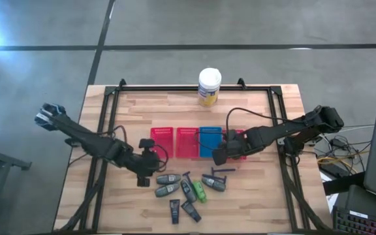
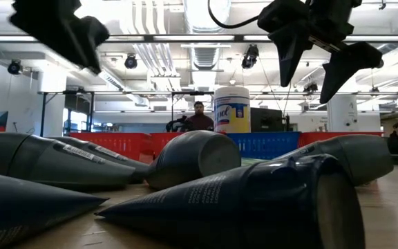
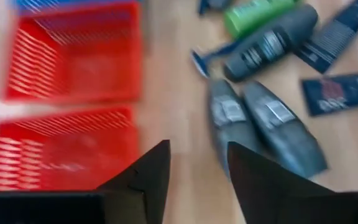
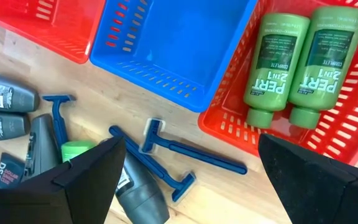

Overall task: Pick & Place Travel size toiletries
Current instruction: Put the gray deodorant into the left red bin

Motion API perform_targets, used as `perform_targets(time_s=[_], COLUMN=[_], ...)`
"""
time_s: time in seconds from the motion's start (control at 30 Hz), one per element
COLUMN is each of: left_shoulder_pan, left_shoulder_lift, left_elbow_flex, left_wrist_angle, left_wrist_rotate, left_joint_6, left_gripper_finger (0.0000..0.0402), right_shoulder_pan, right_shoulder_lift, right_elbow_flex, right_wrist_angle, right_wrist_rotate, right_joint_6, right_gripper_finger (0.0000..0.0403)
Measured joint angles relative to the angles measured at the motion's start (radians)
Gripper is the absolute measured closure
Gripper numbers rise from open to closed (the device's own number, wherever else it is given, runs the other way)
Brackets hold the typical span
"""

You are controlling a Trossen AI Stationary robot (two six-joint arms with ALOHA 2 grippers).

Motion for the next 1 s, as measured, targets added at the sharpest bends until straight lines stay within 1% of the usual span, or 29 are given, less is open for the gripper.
perform_targets(time_s=[0.13, 0.23, 0.33, 0.47, 0.67, 1.0], left_shoulder_pan=[-0.001, -0.007, -0.014, -0.018, -0.017, -0.017], left_shoulder_lift=[0.049, 0.103, 0.166, 0.247, 0.330, 0.434], left_elbow_flex=[0.002, 0.002, 0.002, 0.033, 0.088, 0.098], left_wrist_angle=[0.003, 0.008, 0.032, 0.039, 0.039, 0.051], left_wrist_rotate=[0.081, 0.113, 0.134, 0.142, 0.141, 0.159], left_joint_6=[-0.028, -0.029, -0.032, -0.059, -0.073, -0.088], left_gripper_finger=[0.0195, 0.0172, 0.0159, 0.0154, 0.0154, 0.0155], right_shoulder_pan=[0.000, 0.000, 0.000, 0.000, 0.000, 0.000], right_shoulder_lift=[0.000, 0.000, 0.000, 0.000, 0.000, 0.000], right_elbow_flex=[0.000, 0.000, 0.000, 0.000, 0.000, -0.003], right_wrist_angle=[0.000, 0.000, 0.000, -0.001, -0.004, -0.003], right_wrist_rotate=[0.000, 0.001, 0.008, 0.024, 0.024, 0.027], right_joint_6=[-0.024, -0.042, -0.059, -0.067, -0.075, -0.081], right_gripper_finger=[0.0039, 0.0039, 0.0039, 0.0039, 0.0039, 0.0039])
